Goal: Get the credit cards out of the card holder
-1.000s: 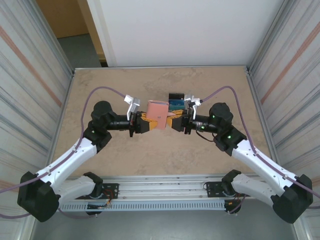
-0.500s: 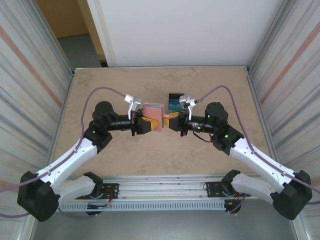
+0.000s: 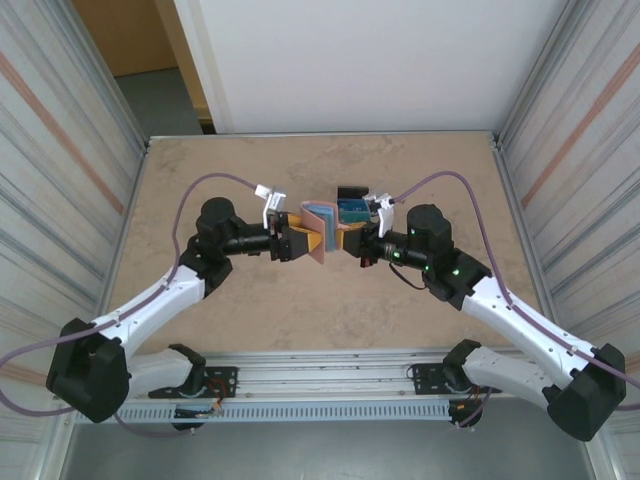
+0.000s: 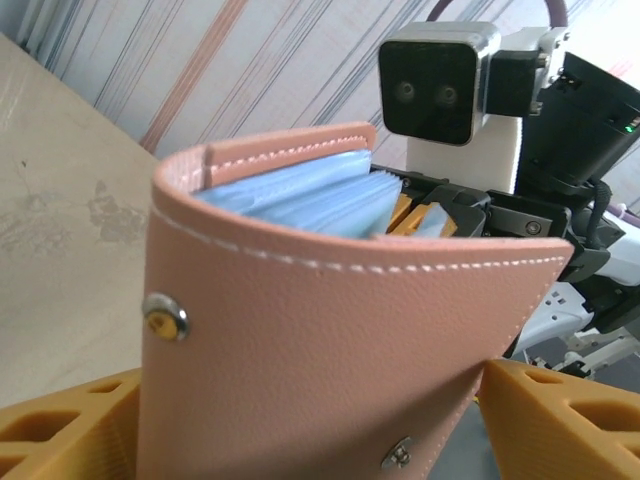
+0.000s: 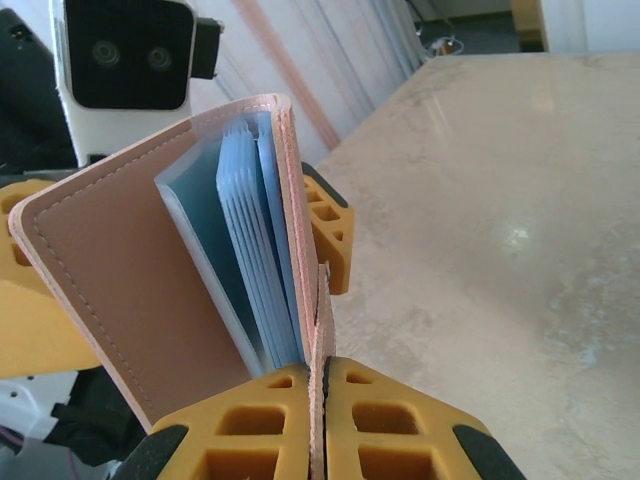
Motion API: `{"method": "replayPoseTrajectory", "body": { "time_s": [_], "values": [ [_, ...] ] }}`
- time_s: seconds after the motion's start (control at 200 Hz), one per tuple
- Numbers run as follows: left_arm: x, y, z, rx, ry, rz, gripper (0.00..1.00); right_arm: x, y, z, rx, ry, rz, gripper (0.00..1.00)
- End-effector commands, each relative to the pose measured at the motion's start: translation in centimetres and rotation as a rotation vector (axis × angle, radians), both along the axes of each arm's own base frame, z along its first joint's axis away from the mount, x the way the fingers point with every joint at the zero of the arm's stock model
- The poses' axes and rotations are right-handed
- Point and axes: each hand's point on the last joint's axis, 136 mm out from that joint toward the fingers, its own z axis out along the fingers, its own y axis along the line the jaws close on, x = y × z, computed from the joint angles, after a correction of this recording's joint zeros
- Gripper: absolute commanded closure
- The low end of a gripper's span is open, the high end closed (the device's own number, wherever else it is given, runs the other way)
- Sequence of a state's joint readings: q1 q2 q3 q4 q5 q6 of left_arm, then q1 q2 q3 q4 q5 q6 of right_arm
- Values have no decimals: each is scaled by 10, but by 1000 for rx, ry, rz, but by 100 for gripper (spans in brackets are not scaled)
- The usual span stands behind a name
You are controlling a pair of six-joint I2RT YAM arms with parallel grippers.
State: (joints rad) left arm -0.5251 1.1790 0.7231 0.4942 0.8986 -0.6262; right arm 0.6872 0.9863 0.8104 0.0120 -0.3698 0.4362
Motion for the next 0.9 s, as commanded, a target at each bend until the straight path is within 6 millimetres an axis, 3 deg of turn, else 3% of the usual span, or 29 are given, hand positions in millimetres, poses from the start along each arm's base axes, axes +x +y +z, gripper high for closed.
{"method": "replayPoseTrajectory", "body": {
  "time_s": [0.0, 0.261, 0.341, 0.526, 0.897],
  "values": [
    [-1, -4, 9, -5, -21, -7, 13, 11, -5, 27, 31, -43, -72, 100],
    [2, -15, 2, 33, -17, 4, 11, 22, -15, 24, 10, -15, -172, 100],
    [4, -17, -1, 41, -9, 11, 11, 29, -15, 13, -26, 15, -201, 100],
    [8, -18, -4, 50, -4, 33, 1, 31, -17, 12, -54, 23, -239, 100],
    [16, -15, -17, 115, 12, 90, 8, 29, -20, 19, -48, 9, -259, 100]
  ]
}}
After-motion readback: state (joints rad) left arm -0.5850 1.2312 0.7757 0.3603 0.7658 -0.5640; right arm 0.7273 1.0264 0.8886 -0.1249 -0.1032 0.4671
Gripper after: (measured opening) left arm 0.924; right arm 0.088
